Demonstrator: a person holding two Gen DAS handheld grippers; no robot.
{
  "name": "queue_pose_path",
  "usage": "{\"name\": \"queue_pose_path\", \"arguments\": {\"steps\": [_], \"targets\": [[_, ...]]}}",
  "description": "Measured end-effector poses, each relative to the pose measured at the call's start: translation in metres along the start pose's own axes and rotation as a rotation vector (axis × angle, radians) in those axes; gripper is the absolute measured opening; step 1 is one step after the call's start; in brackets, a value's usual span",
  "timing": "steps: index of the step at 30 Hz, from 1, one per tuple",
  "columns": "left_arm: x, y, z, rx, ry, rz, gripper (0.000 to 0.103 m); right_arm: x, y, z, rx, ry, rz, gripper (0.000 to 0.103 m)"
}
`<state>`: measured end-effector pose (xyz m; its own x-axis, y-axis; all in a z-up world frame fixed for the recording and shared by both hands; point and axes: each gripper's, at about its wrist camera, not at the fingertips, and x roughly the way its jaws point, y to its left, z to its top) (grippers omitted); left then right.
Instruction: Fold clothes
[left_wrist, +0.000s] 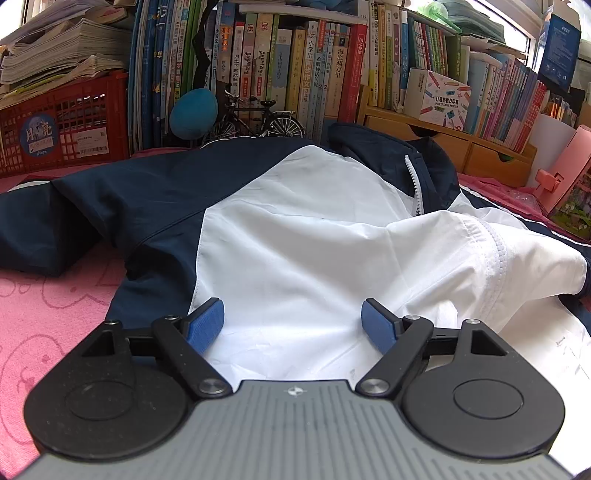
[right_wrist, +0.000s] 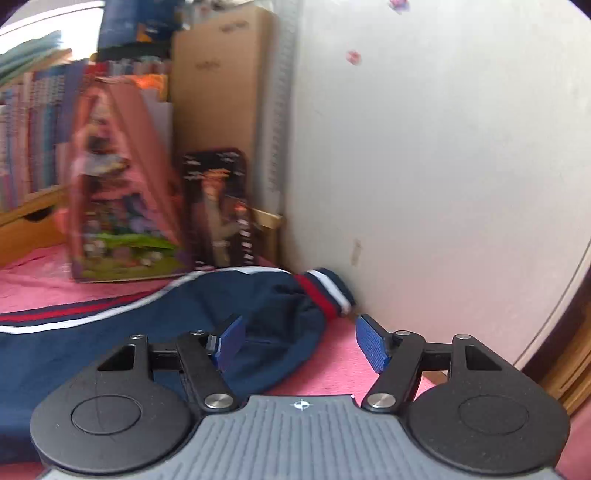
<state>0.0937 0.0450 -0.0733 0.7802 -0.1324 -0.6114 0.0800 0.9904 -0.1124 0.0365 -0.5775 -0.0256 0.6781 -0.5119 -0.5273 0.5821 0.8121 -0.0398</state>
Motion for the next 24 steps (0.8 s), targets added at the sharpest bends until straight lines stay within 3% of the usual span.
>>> {"name": "queue_pose_path", "arguments": {"steps": [4, 6, 11, 14, 18, 21, 24], "targets": [[0.000, 0.000, 0.000, -0.003, 0.000, -0.003, 0.083, -0.056, 0.077, -0.005, -0.089, -0.035, 0.378, 0.066], [0.000, 0.001, 0.000, -0.007, -0.002, -0.005, 0.083, -0.087, 0.130, -0.021, -0.165, -0.028, 0.544, 0.057], [-0.001, 0.002, 0.000, -0.019, -0.005, -0.014, 0.083, -0.150, 0.250, -0.065, -0.419, -0.023, 0.777, 0.055], [-0.001, 0.002, 0.000, -0.023, -0.006, -0.017, 0.083, -0.167, 0.304, -0.084, -0.588, -0.012, 0.768, 0.054], [-0.002, 0.005, -0.001, -0.042, -0.012, -0.034, 0.084, -0.123, 0.345, -0.088, -0.666, 0.102, 0.654, 0.054], [-0.003, 0.008, -0.001, -0.058, -0.016, -0.048, 0.085, -0.085, 0.352, -0.083, -0.656, 0.116, 0.544, 0.064], [-0.002, 0.007, -0.001, -0.050, -0.013, -0.046, 0.086, -0.088, 0.329, -0.064, -0.602, 0.092, 0.522, 0.063]]}}
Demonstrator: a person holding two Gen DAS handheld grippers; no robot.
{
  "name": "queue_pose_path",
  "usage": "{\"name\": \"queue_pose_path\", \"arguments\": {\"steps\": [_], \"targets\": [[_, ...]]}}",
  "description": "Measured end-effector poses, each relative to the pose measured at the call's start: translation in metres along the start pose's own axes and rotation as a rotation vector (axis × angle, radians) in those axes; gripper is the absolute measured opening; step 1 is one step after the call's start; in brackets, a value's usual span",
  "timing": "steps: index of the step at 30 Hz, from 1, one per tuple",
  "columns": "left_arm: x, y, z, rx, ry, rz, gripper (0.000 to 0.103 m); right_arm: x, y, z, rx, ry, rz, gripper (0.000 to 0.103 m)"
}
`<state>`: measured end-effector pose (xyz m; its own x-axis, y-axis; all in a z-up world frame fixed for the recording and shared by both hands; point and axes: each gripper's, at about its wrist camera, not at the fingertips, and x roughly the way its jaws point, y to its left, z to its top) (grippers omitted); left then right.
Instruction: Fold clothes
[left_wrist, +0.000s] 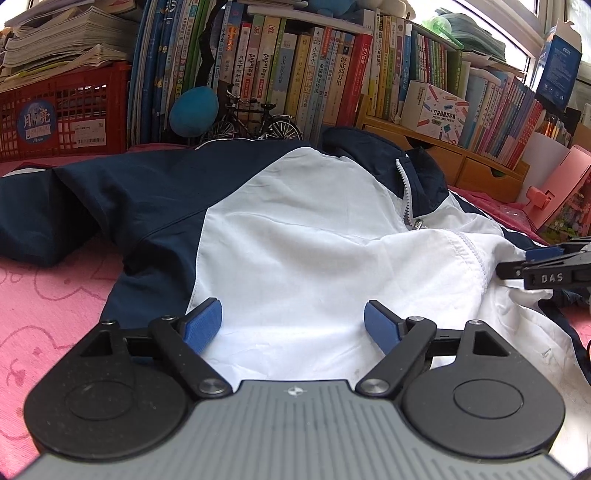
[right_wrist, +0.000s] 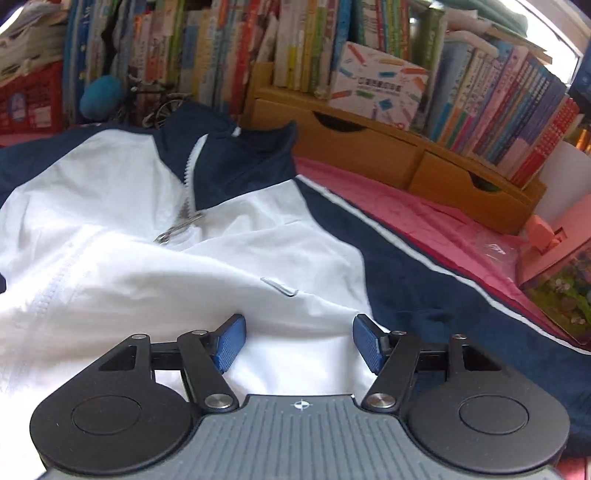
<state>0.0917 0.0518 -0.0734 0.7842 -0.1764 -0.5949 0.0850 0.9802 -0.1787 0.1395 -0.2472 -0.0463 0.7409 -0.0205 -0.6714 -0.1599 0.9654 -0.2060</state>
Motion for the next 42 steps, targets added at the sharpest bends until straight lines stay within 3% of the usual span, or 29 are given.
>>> {"name": "queue_pose_path", "arguments": {"steps": [5, 9, 14, 18, 20, 21, 24, 28, 31, 35, 38, 40, 42], "targets": [[0.000, 0.000, 0.000, 0.001, 0.002, -0.006, 0.088, -0.071, -0.015, -0.029, -0.035, -0.060, 0.154, 0.066], [0.001, -0.001, 0.000, 0.005, 0.004, -0.003, 0.089, -0.123, 0.010, -0.070, -0.097, -0.085, 0.290, 0.072], [0.000, -0.004, 0.000, 0.017, 0.006, 0.011, 0.089, -0.158, 0.044, -0.110, -0.021, -0.226, 0.324, 0.074], [-0.016, 0.003, 0.000, 0.002, -0.006, 0.011, 0.087, -0.162, 0.061, -0.085, -0.008, -0.278, 0.289, 0.076], [-0.039, 0.021, 0.000, -0.042, -0.047, 0.023, 0.087, -0.162, 0.067, -0.065, -0.030, -0.312, 0.314, 0.085], [-0.051, 0.033, 0.001, -0.069, -0.071, 0.034, 0.087, -0.160, 0.073, -0.056, -0.074, -0.323, 0.307, 0.091], [-0.087, 0.069, 0.003, -0.149, -0.135, 0.077, 0.087, -0.153, 0.089, -0.034, -0.207, -0.354, 0.277, 0.091], [-0.103, 0.131, 0.006, -0.248, -0.138, 0.225, 0.087, -0.163, 0.108, -0.011, -0.410, -0.389, 0.299, 0.091], [-0.101, 0.167, 0.005, -0.335, -0.124, 0.262, 0.087, -0.189, 0.111, 0.007, -0.514, -0.479, 0.326, 0.095], [-0.095, 0.191, -0.003, -0.393, -0.124, 0.252, 0.088, -0.249, 0.086, 0.034, -0.462, -0.568, 0.322, 0.099], [-0.087, 0.201, -0.010, -0.417, -0.120, 0.250, 0.088, -0.295, 0.057, 0.043, -0.358, -0.633, 0.366, 0.103], [-0.084, 0.201, -0.013, -0.407, -0.132, 0.255, 0.087, -0.305, 0.051, 0.047, -0.306, -0.666, 0.351, 0.103], [-0.083, 0.199, -0.015, -0.387, -0.147, 0.261, 0.087, -0.290, 0.068, 0.049, -0.310, -0.696, 0.277, 0.103]]}}
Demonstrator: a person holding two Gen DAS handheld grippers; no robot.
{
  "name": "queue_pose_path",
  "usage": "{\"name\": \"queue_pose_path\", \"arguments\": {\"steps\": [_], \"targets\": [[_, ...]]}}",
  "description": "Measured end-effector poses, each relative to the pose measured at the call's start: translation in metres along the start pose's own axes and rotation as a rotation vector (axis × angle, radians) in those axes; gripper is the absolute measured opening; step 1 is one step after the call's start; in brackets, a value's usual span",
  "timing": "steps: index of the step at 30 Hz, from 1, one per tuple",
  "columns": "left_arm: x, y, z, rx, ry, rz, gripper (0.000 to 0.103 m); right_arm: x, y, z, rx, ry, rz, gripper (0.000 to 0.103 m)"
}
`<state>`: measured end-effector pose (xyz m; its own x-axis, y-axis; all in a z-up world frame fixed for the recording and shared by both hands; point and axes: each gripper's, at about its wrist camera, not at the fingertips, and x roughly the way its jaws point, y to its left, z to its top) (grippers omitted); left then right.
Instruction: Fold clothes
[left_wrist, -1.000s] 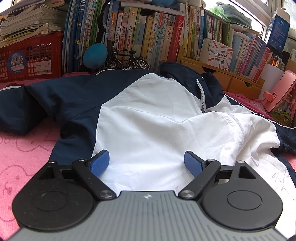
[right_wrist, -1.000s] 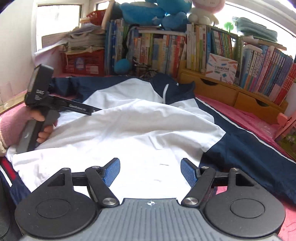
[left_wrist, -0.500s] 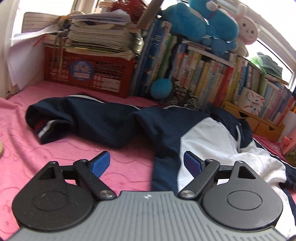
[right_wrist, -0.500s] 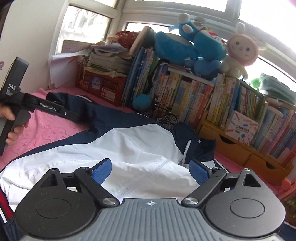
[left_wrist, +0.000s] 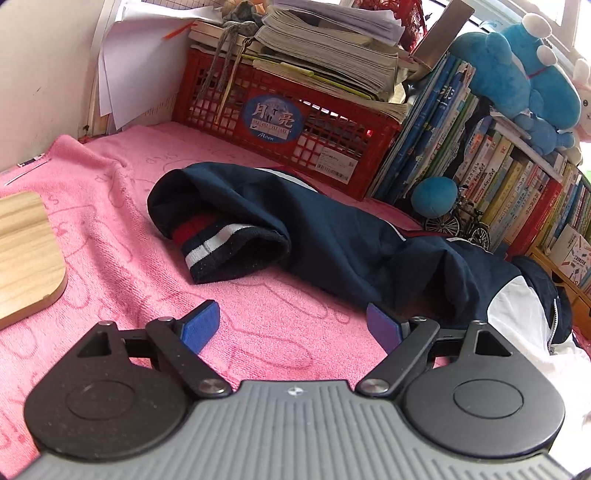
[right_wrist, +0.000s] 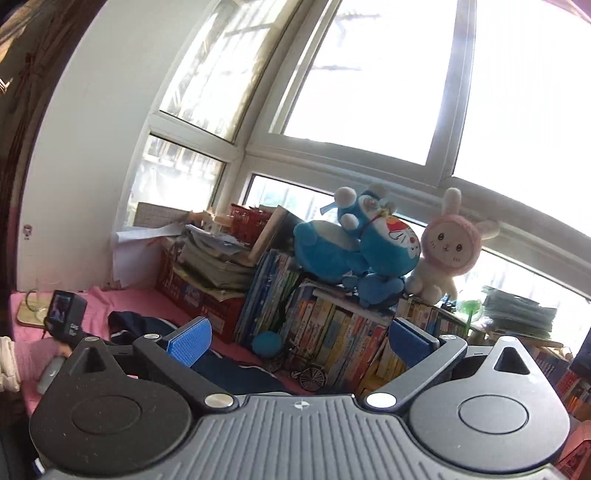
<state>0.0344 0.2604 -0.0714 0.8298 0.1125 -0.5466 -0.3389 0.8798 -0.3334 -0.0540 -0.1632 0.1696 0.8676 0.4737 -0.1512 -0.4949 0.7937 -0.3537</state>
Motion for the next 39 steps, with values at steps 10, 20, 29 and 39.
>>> {"name": "queue_pose_path", "arguments": {"steps": [10, 20, 29, 39], "targets": [[-0.001, 0.011, -0.003, -0.056, -0.024, -0.067, 0.090, 0.225, 0.146, -0.077, -0.066, 0.131, 0.161, 0.095], [-0.003, 0.023, -0.005, -0.122, -0.043, -0.121, 0.090, 0.350, 0.244, -0.104, -0.309, 0.354, 0.182, 0.018], [-0.003, 0.024, -0.005, -0.130, -0.044, -0.128, 0.090, 0.272, 0.139, -0.112, 0.095, 0.305, -0.104, 0.009], [0.010, 0.044, 0.013, -0.524, -0.026, -0.401, 0.091, 0.221, 0.071, -0.189, 0.301, 0.405, -0.196, 0.010]]}}
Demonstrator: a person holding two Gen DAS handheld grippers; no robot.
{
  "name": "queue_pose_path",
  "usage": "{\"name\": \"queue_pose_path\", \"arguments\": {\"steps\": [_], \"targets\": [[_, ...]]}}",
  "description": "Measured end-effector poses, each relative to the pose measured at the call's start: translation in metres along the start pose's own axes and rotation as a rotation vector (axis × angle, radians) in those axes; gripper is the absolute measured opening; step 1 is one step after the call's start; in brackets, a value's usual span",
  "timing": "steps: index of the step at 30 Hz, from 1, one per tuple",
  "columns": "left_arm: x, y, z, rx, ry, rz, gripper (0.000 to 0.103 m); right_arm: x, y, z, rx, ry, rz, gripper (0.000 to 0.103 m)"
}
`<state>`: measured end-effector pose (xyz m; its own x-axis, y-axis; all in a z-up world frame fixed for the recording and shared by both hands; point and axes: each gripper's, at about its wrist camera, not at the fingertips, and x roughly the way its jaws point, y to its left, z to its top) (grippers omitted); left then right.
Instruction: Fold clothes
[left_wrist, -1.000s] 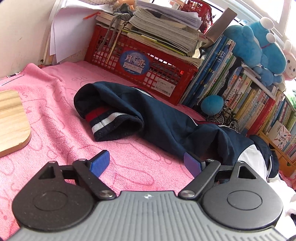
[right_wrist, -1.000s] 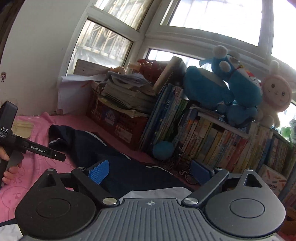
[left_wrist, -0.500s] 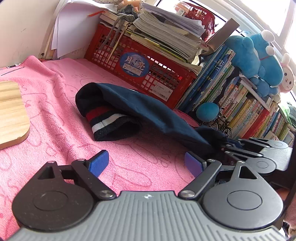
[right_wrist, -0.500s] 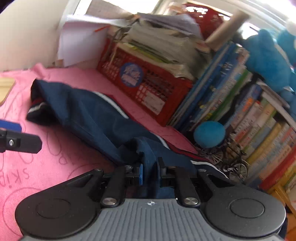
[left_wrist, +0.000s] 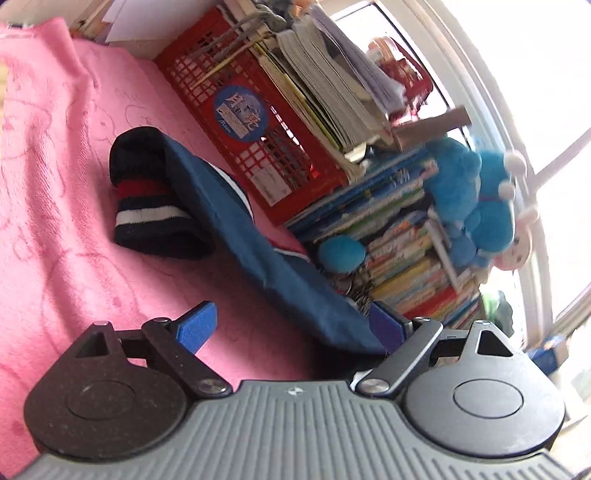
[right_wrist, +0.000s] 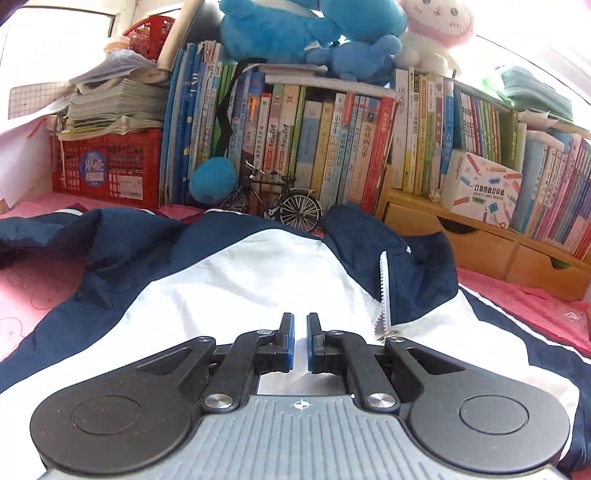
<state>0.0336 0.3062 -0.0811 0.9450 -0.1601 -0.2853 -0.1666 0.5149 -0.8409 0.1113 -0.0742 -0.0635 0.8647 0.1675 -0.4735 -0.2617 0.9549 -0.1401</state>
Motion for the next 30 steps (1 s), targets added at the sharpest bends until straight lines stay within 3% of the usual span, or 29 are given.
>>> {"name": "queue_pose_path", "arguments": {"steps": [6, 7, 8, 10, 11, 13, 16, 18, 21, 24, 25, 28, 30], "targets": [[0.046, 0.006, 0.037, -0.138, -0.088, 0.234, 0.088, 0.003, 0.005, -0.011, 0.002, -0.007, 0.013, 0.017], [0.051, 0.002, 0.040, -0.124, -0.113, 0.245, 0.077, 0.003, 0.004, -0.012, 0.007, -0.009, 0.018, 0.017], [0.056, -0.002, 0.042, -0.105, -0.132, 0.258, 0.042, 0.004, 0.003, -0.011, 0.017, -0.008, 0.024, 0.017], [0.065, -0.016, 0.047, -0.046, -0.147, 0.282, 0.011, 0.004, -0.003, -0.012, 0.050, -0.005, 0.039, 0.017], [0.068, -0.029, 0.046, 0.010, -0.152, 0.275, 0.005, 0.004, -0.008, -0.012, 0.079, -0.006, 0.046, 0.017], [0.069, -0.068, 0.034, 0.209, -0.167, 0.220, 0.005, 0.002, -0.022, -0.015, 0.160, -0.022, 0.071, 0.017], [0.068, -0.147, -0.022, 0.710, -0.126, 0.093, 0.007, -0.009, -0.060, -0.026, 0.379, -0.117, 0.133, 0.023], [0.071, -0.186, -0.078, 1.016, -0.004, -0.001, 0.009, -0.016, -0.095, -0.041, 0.588, -0.201, 0.153, 0.030], [0.081, -0.204, -0.154, 1.305, 0.224, -0.088, 0.014, -0.017, -0.133, -0.055, 0.775, -0.228, 0.080, 0.032], [0.090, -0.195, -0.215, 1.494, 0.437, -0.100, 0.019, -0.011, -0.149, -0.060, 0.811, -0.203, 0.075, 0.033], [0.090, -0.190, -0.230, 1.536, 0.475, -0.088, 0.021, -0.009, -0.149, -0.060, 0.808, -0.187, 0.082, 0.034], [0.082, -0.177, -0.251, 1.609, 0.478, -0.049, 0.022, -0.003, -0.146, -0.058, 0.785, -0.155, 0.096, 0.045], [0.075, -0.178, -0.241, 1.519, 0.475, -0.050, 0.025, -0.003, -0.143, -0.057, 0.765, -0.152, 0.098, 0.050]]}}
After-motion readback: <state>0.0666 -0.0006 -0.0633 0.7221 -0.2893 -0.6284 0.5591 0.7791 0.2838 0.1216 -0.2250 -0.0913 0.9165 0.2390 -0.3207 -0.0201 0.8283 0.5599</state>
